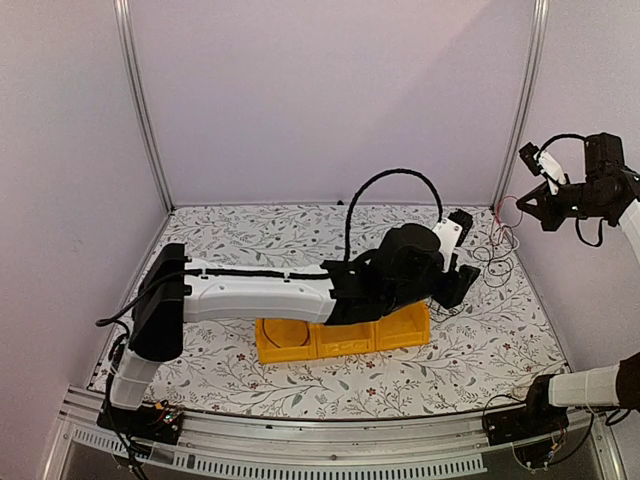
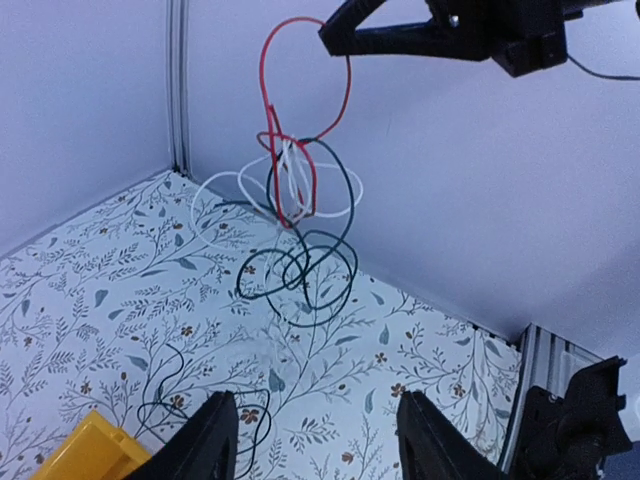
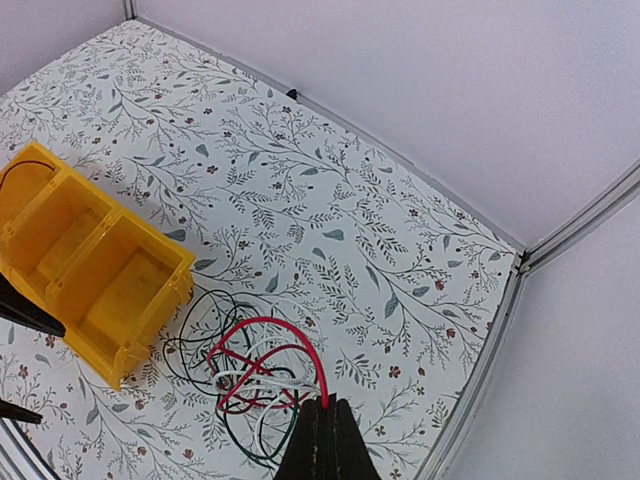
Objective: Untangle the cables
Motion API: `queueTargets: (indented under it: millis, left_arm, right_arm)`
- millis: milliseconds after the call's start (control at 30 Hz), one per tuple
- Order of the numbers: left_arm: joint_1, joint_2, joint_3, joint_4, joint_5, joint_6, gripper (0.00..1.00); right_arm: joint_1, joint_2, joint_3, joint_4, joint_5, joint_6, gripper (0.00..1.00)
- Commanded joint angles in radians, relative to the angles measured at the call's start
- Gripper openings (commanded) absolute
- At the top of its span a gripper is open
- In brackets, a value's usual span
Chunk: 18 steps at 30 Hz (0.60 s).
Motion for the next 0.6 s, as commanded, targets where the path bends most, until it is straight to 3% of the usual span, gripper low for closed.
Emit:
queueTargets:
  millis: [0,200,400,567]
  left_arm:
    - [0.015,0.107,0.113,0.234,-0.046,0.021,0.60]
    - [0.029,0.320,0.453,0.126,-0.127,-0.124,0.62]
    - [0.064,0.420,0.511,0.206,-0.113,-0.299,0.62]
    - [0.087,0.560,0.683,0.178,-0.081,-0.383,0.64]
  right_arm:
    - [-0.002,0.002,-0.013,-0.068,-0.053,-0.005,0.00]
    - [-0.001,-0.020,-0.068,-0.075,-0.119,0.008,0.00]
    - [0.001,-0.055,-0.094,-0.109,-0.159,0.003,0.00]
    - [0.003,-0.071,-0.062,-0.214,-0.268,-0.041,0.00]
